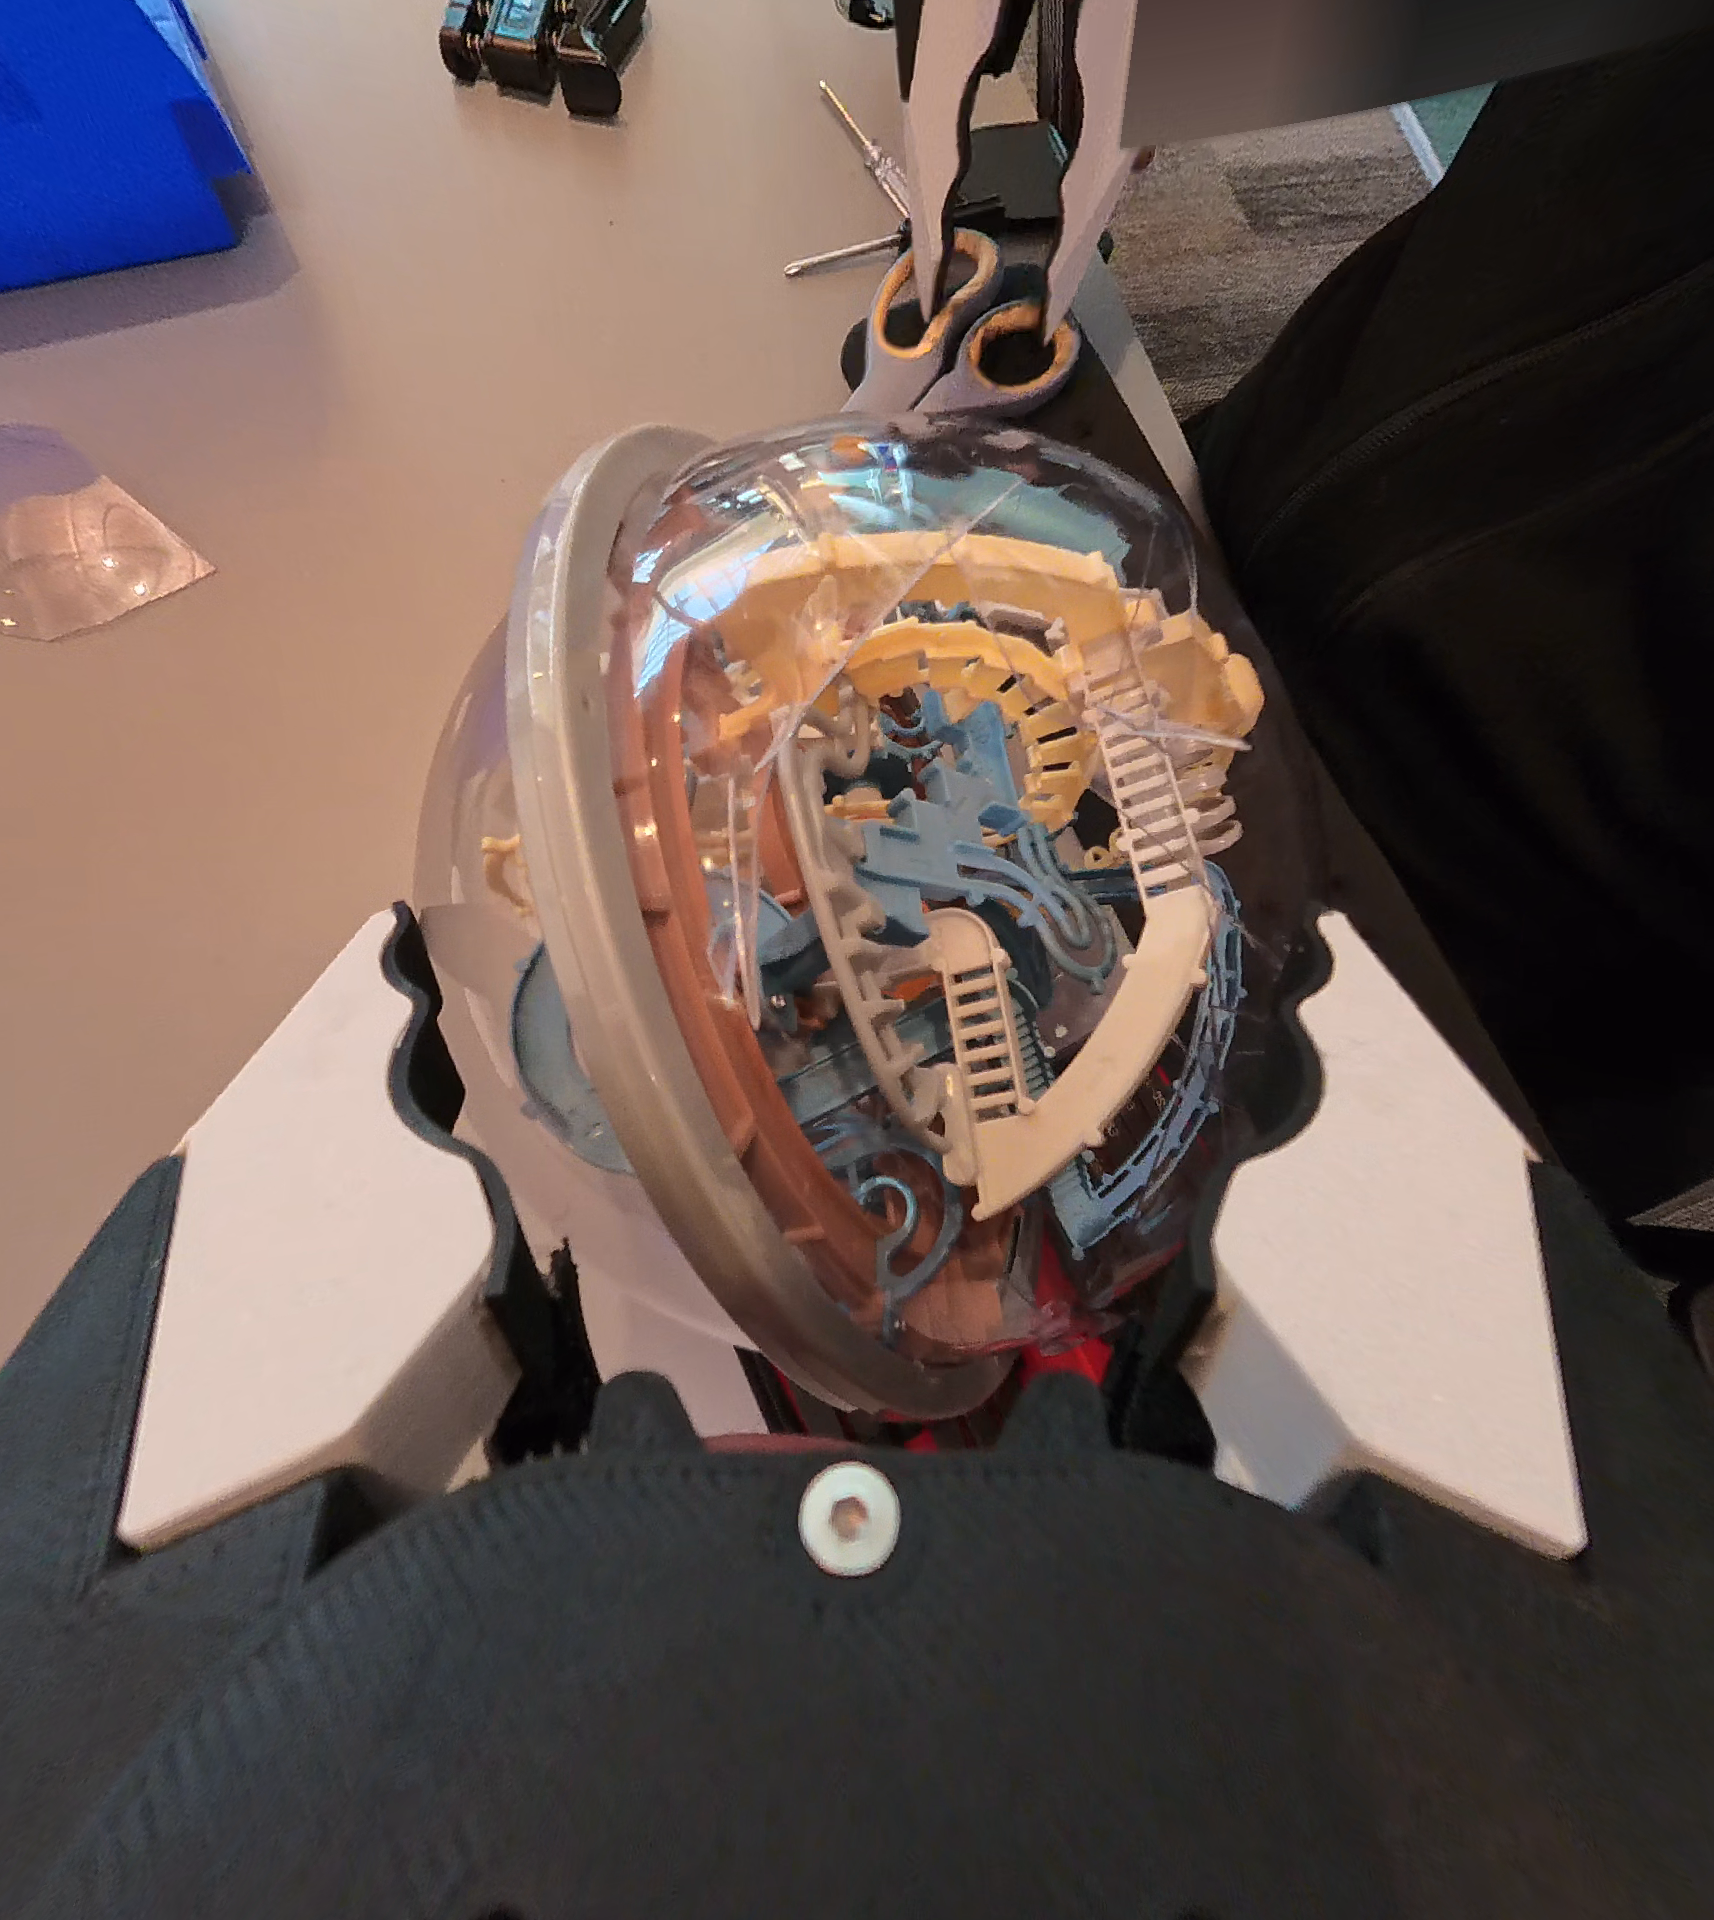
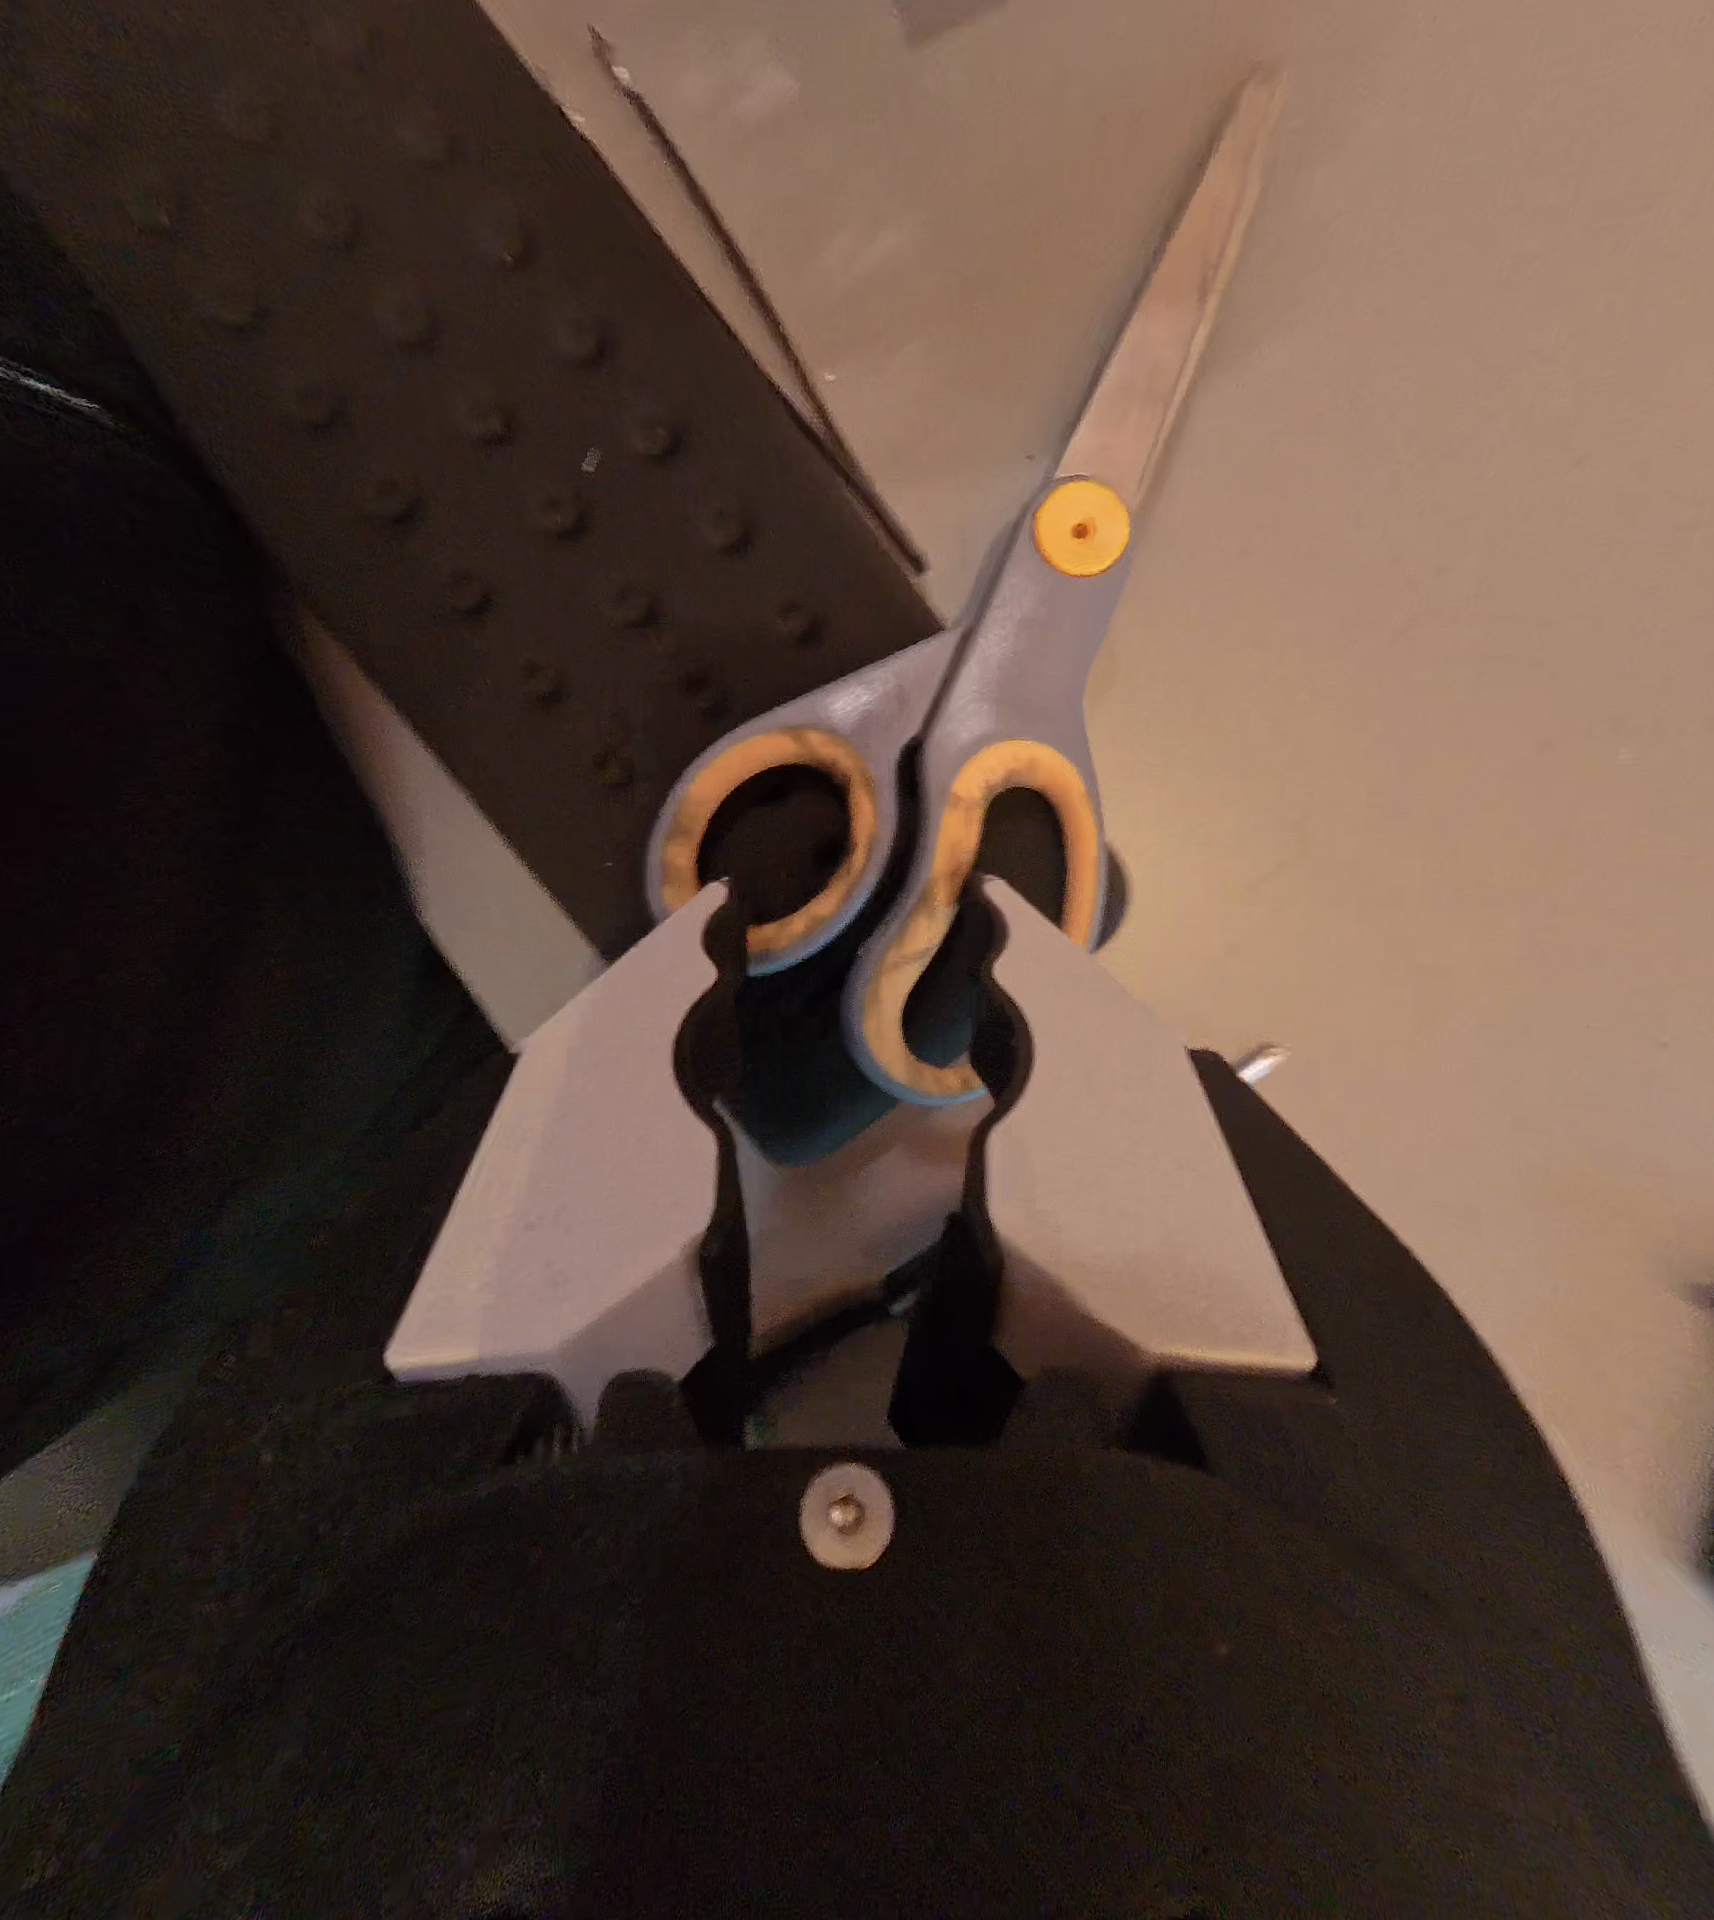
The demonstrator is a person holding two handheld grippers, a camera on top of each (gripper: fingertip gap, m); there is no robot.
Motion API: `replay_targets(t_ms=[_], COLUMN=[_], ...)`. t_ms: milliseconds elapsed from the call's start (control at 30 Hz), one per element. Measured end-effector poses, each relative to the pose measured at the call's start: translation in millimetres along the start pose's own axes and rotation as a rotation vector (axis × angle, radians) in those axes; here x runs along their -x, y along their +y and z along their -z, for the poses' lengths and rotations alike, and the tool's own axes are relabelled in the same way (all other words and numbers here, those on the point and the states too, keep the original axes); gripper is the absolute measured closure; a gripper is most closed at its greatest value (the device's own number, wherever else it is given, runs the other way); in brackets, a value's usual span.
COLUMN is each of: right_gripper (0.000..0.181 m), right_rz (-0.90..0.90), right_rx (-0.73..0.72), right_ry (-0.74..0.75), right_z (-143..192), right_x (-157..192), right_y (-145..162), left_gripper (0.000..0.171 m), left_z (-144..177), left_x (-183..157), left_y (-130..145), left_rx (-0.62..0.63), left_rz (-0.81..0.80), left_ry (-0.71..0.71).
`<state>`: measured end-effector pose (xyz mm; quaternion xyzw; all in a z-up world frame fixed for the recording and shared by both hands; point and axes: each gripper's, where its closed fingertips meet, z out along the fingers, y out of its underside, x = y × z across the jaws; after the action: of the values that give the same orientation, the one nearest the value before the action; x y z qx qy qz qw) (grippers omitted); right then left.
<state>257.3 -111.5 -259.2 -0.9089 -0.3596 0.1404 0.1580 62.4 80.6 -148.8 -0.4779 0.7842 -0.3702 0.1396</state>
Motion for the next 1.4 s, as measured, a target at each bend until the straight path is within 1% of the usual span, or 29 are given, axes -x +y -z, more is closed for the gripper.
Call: replay_targets(t_ms=[33,100,167,233,267,333,367,433,467,533,600,667,800,867,1033,1133,1200,1300,1400], right_gripper=[0.142,0.134,0.132,0.133,0.133,0.129,0.132,0.146,0.151,0.153,0.152,0.158,0.160,0.162,0.169,0.171,0.179,0.181,0.181], right_rz=[-0.023,-0.009,0.001,0.025,0.043,0.081,0.101,0.170,0.198,0.230,0.270,0.302,0.333,0.348,0.335,0.344,0.357,0.376,0.415], right_rx=[0.034,0.090,0.088,0.040,0.038,0.029,-0.009,-0.130,-0.175,-0.182,-0.117,-0.104,-0.052,-0.018,-0.010,0.008,-0.013,-0.026,-0.062], right_ry=[-0.015,0.022,0.048,0.095,0.106,0.098,0.072,0.005,-0.040,-0.090,-0.098,-0.096,-0.137,-0.127,-0.175,-0.165,-0.193,-0.162,-0.093], right_z=[1,10,26,44,49,49,48,48,45,22,-6,-25,-47,-56,-67,-74,-77,-78,-74], right_x=[-1,-6,-9,-11,-11,-9,-5,13,23,27,21,17,16,12,12,12,19,16,11], right_y=[7,17,17,5,1,-9,-20,-52,-66,-81,-83,-91,-97,-96,-97,-97,-100,-103,-106], left_gripper=[0.020,0.019,0.019,0.019,0.019,0.019,0.019,0.019,0.019,0.019,0.019,0.019,0.018,0.018,0.018,0.018,0.018,0.018,0.018], left_z=[0,1,1,2,2,2,2,2,3,5,6,8,10,11,14,14,14,13,14], left_x=[-1,-1,-2,-2,-2,-3,-4,-5,-5,-6,-6,-7,-9,-9,-9,-10,-10,-11,-11], left_y=[0,1,2,3,3,3,3,4,5,7,9,11,14,15,18,19,18,17,19], left_rx=[0.004,0.011,0.013,0.017,0.017,0.017,0.018,0.014,0.013,0.012,0.010,0.010,-0.008,-0.022,-0.042,-0.039,-0.036,-0.024,-0.009], left_rz=[-0.003,-0.007,-0.008,-0.005,-0.003,-0.010,-0.011,-0.014,-0.016,-0.015,-0.014,-0.016,-0.022,-0.020,-0.022,-0.028,-0.030,-0.036,-0.036], left_ry=[-0.002,-0.006,-0.009,-0.013,-0.014,-0.015,-0.018,-0.023,-0.026,-0.030,-0.032,-0.038,-0.045,-0.046,-0.044,-0.044,-0.043,-0.045,-0.050])
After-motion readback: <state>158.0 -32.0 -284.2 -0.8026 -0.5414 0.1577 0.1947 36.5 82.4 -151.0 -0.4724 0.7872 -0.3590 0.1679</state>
